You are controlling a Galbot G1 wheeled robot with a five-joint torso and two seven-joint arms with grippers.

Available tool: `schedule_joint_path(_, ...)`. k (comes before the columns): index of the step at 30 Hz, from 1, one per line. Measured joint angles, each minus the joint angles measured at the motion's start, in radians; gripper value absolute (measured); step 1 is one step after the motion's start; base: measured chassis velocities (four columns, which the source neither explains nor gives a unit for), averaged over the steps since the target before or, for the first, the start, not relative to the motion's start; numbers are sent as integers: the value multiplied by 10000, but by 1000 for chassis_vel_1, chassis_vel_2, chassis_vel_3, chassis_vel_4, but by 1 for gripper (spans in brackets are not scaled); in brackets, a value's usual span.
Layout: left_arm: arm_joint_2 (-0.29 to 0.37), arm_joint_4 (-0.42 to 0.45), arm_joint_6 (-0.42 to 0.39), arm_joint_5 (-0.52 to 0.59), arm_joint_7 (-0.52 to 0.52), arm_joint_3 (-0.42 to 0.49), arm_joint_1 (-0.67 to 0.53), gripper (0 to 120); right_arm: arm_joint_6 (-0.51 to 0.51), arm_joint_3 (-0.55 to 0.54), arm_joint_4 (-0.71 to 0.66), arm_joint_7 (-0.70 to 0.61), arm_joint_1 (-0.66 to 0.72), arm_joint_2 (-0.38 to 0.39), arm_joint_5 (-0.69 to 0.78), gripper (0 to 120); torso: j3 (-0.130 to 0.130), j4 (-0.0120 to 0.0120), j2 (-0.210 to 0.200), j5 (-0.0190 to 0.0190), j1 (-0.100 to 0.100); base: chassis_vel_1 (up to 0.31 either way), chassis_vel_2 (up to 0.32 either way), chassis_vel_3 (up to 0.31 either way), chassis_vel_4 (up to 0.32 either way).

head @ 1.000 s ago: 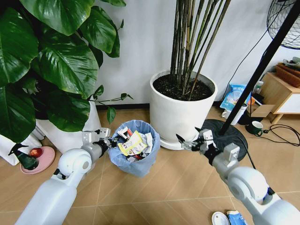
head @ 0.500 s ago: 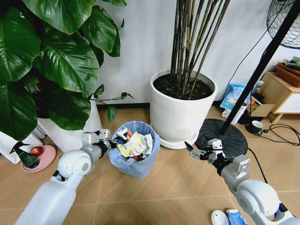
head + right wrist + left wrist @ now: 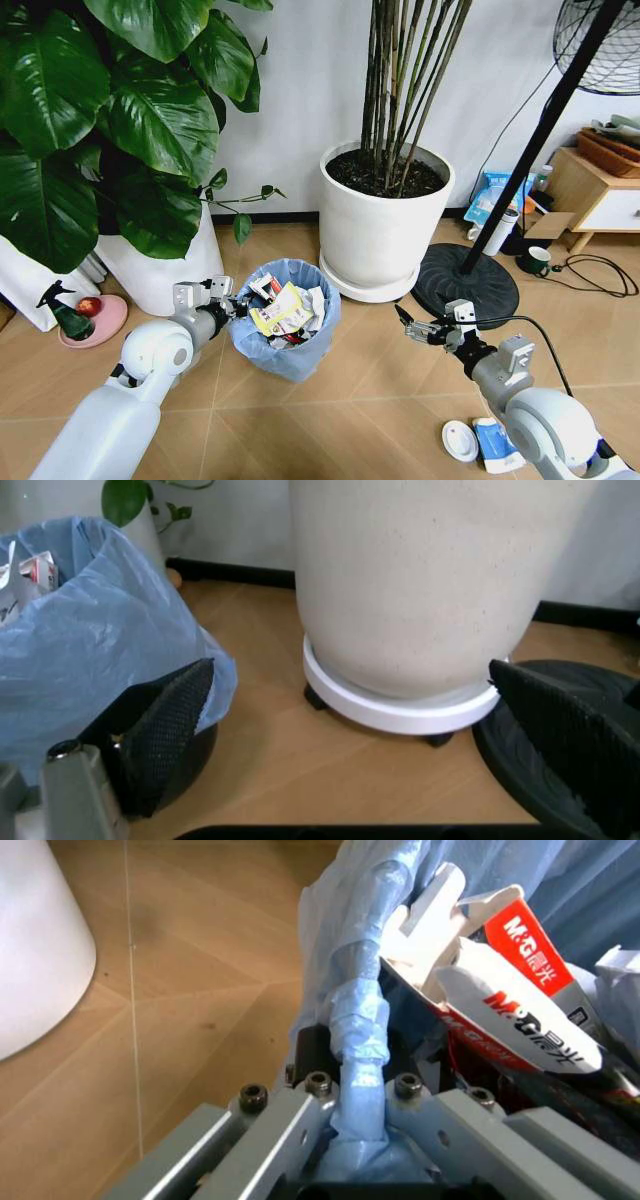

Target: Pick up the trash bin and place the garbage on the floor into it.

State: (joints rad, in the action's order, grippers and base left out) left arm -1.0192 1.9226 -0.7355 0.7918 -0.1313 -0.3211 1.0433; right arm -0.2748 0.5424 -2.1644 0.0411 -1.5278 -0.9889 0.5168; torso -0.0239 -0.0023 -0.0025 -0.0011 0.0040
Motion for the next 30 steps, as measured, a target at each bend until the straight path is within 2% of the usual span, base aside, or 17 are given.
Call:
schedule_joint_path(12, -37, -6, 0, -5, 14, 10, 6, 0, 220, 13, 127, 28, -45, -203, -57, 100, 1, 2, 0, 2, -1, 86, -92, -82, 93)
schedule_joint_path(30, -40, -72, 0, -18, 35, 13, -1, 0, 379, 194, 273, 144, -365, -447, -146, 100, 0, 1, 0, 2, 1, -20, -23, 17, 24)
